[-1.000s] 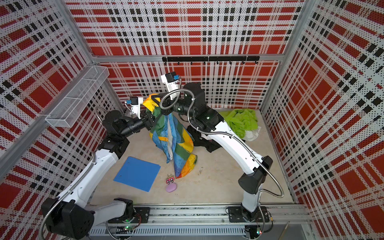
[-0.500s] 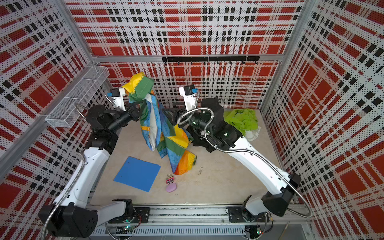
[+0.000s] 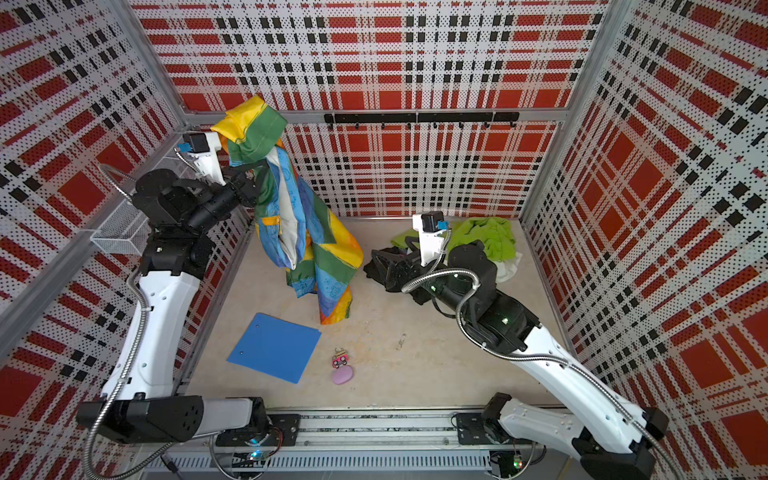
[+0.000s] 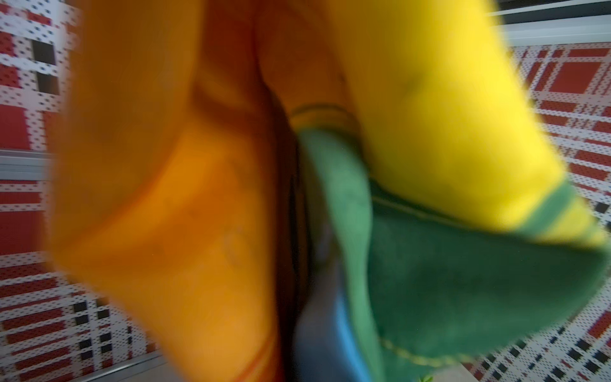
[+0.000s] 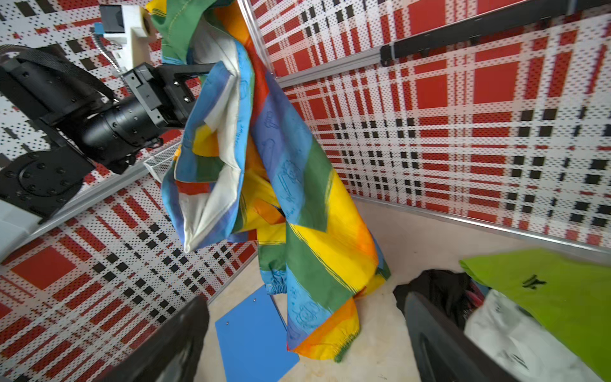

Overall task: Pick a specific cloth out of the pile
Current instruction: 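Lower the rainbow cloth with the left gripper while the right arm draws back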

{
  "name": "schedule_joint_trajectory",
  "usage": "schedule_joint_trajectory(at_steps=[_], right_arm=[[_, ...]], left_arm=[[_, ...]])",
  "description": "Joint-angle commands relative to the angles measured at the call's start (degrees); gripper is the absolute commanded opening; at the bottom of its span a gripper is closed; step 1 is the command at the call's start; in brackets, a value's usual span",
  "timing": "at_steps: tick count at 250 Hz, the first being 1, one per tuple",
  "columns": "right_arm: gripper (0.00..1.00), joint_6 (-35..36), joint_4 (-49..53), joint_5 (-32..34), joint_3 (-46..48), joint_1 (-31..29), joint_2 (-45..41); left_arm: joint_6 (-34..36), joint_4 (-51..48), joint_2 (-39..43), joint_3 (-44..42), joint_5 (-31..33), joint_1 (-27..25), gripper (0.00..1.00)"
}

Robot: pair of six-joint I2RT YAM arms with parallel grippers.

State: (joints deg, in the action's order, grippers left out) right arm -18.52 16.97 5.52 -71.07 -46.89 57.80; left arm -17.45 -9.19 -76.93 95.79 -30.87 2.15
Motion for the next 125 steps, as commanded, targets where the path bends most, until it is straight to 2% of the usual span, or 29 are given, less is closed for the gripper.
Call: schedule_joint_trajectory(at_steps=[1,55,88,125], right_arm=[[0.99,0.99,1.29,5.79,2.1,-0.12,-3.04],[0.98,0.18,1.83,5.99,3.39,-0.1,-3.71],[0.98,0.2,1.97,6.08,3.57,-0.1,-3.23],[0.97,-0.15,1.95,6.39,4.34,-0.08,-3.31]], left_arm=[[2.31,-0.18,1.49,4.34,3.51,1.73,0.0],[6.21,-6.53,1.89,9.42,9.13,3.02,0.0],[6.99,-8.65,0.9,12.09,8.32,3.91,0.0],[4.5,-6.5,-1.31,11.52,5.87,3.57,0.0]])
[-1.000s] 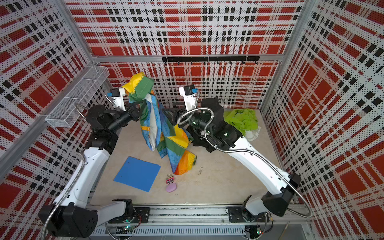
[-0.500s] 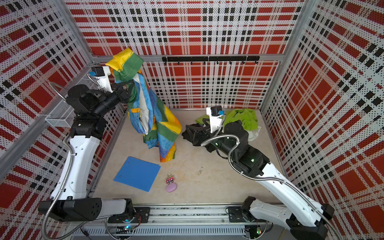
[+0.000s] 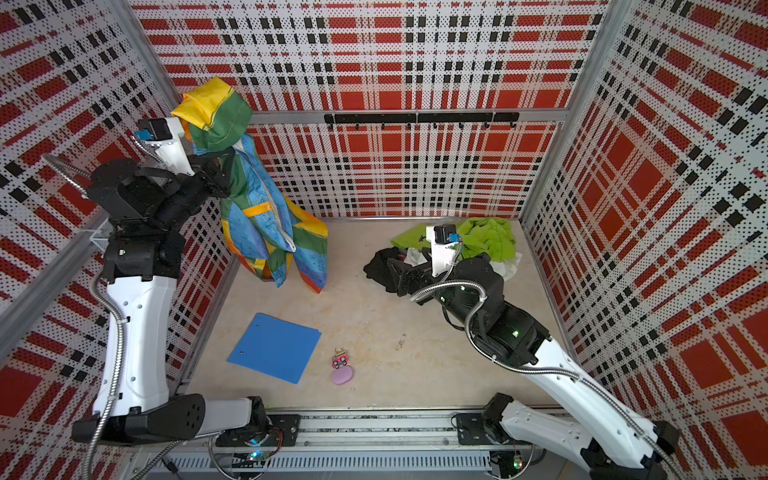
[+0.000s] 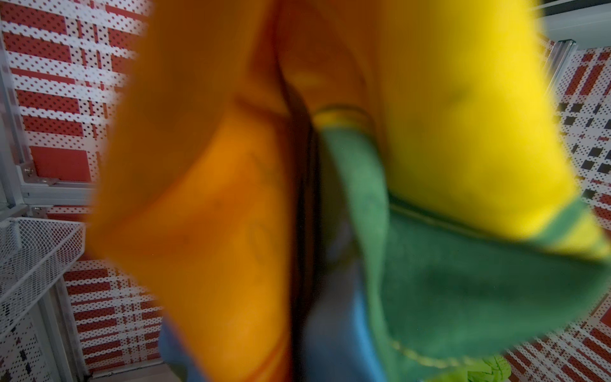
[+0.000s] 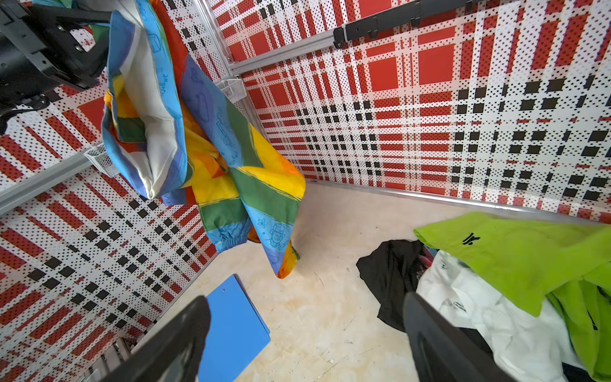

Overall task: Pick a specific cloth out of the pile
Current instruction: 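Lower the rainbow cloth with the left gripper while the right arm draws back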

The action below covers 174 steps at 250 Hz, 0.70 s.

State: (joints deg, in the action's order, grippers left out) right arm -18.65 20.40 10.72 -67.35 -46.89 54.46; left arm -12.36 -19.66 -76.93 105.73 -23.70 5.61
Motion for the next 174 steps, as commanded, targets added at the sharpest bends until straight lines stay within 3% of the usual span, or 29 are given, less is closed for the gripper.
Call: schedule_joint_trajectory(at_steps=[1,33,81,126,174], right_arm=[[0.97,-0.04,-1.45,1.25,0.63,-0.1,0.04],[0.97,-0.79,-0.1,2.02,2.18,-0.13,-0.47],[0.99,-1.99,-0.99,-1.44,6.11,-0.1,-1.99],[0.99,-2.73,-0.63,-1.59,7.2,-0.13,-2.68],[0.99,-2.61,-0.2,-0.7,7.67,-0.06,-3.57]], left_arm=[[-0.62,4.08,-1.35,1.49,-1.32,0.02,0.0],[-0.88,7.82,-2.89,-0.99,-1.08,-1.93,0.0],[1.94,5.29,-8.05,4.18,1.21,-6.19,0.0],[1.94,5.51,-11.47,6.09,1.71,-6.39,0.0],[0.76,8.08,-11.94,2.26,1.01,-4.79,0.0]])
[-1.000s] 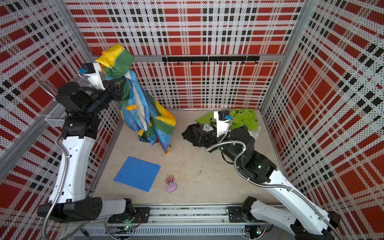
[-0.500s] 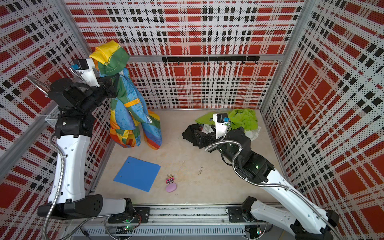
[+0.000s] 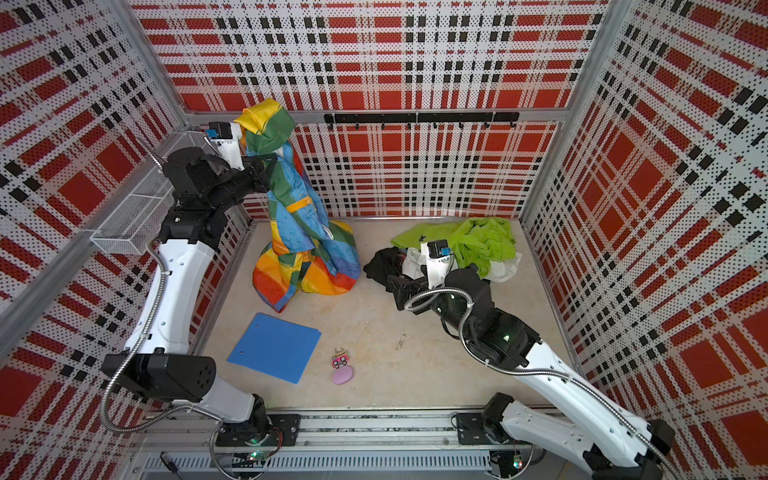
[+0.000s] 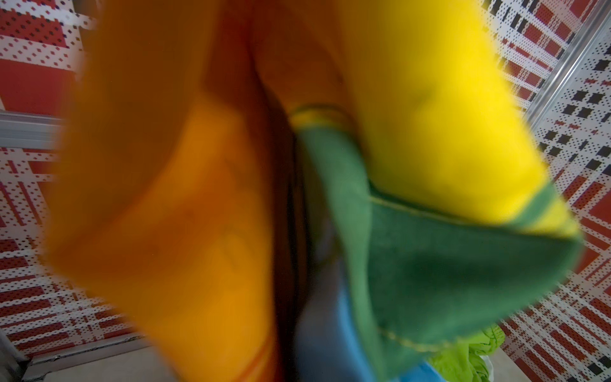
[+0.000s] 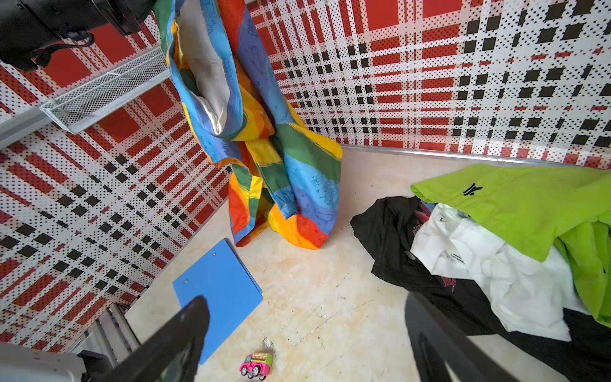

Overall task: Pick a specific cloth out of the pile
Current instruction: 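Lower the rainbow cloth with the left gripper while the right arm draws back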

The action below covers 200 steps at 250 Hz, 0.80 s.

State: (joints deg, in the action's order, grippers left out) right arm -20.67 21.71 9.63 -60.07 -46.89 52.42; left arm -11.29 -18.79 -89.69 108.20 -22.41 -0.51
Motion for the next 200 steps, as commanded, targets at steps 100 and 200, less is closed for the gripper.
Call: schedule_joint_trajectory(at_steps=[100,200], right_arm=[[0.99,-0.87,-1.76,0.39,1.26,-0.12,-1.03],[0.98,-1.92,-2.08,0.29,2.63,-0.13,-1.26]], left_arm=[[0.25,5.25,2.5,-7.53,2.97,7.86,0.0],[2.57,7.06,-1.44,-13.66,2.73,2.45,0.0]])
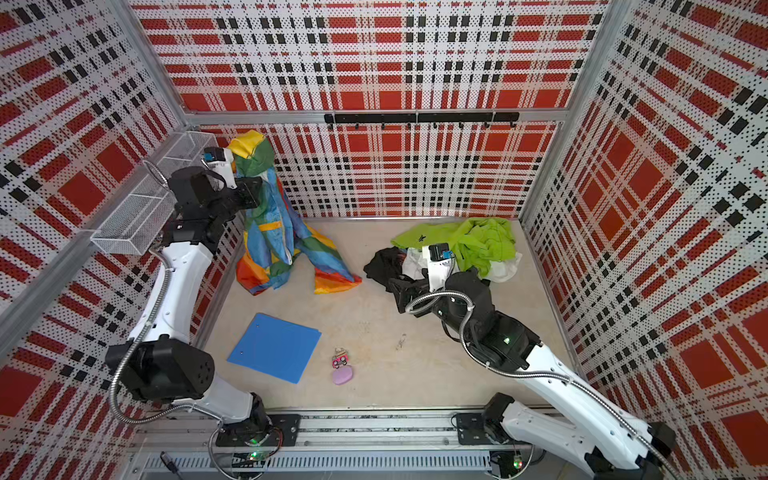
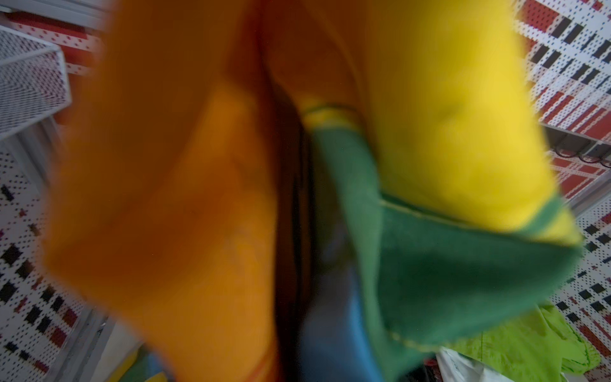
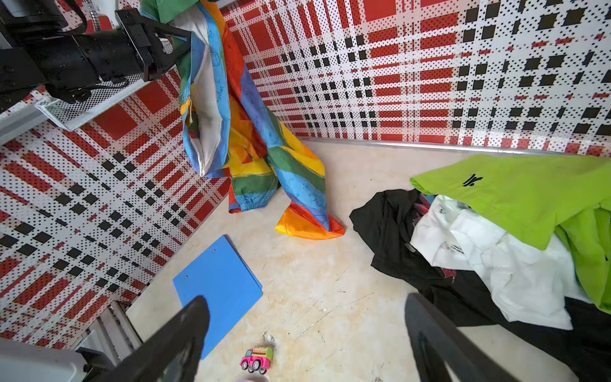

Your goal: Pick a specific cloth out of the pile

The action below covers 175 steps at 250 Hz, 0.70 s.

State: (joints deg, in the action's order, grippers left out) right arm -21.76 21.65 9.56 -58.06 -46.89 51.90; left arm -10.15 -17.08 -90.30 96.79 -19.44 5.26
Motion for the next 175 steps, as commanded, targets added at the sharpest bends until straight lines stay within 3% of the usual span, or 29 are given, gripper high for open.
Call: schedule_joint_trajectory(at_steps=[1,44,99,175], right_arm=[[0.98,-0.83,-1.99,0.36,0.6,-0.08,-0.74],[0.98,-0.83,-1.7,0.81,0.87,-0.13,-1.1],[0.98,-0.74,-1.26,0.87,0.99,-0.12,-1.04],[0.98,-0.65,-1.76,1.2,2.21,-0.05,-1.36]], left_arm=[[1.49,5.37,-0.83,-2.37,-0.25,-3.5,0.0],[0.52,7.03,-1.87,-10.32,1.59,-6.98,0.0],[-5.85,13.31,-4.24,-21.36,-2.39,-6.67,0.0],[-8.42,12.28,-7.1,-32.92,9.38,-8.99,0.0]])
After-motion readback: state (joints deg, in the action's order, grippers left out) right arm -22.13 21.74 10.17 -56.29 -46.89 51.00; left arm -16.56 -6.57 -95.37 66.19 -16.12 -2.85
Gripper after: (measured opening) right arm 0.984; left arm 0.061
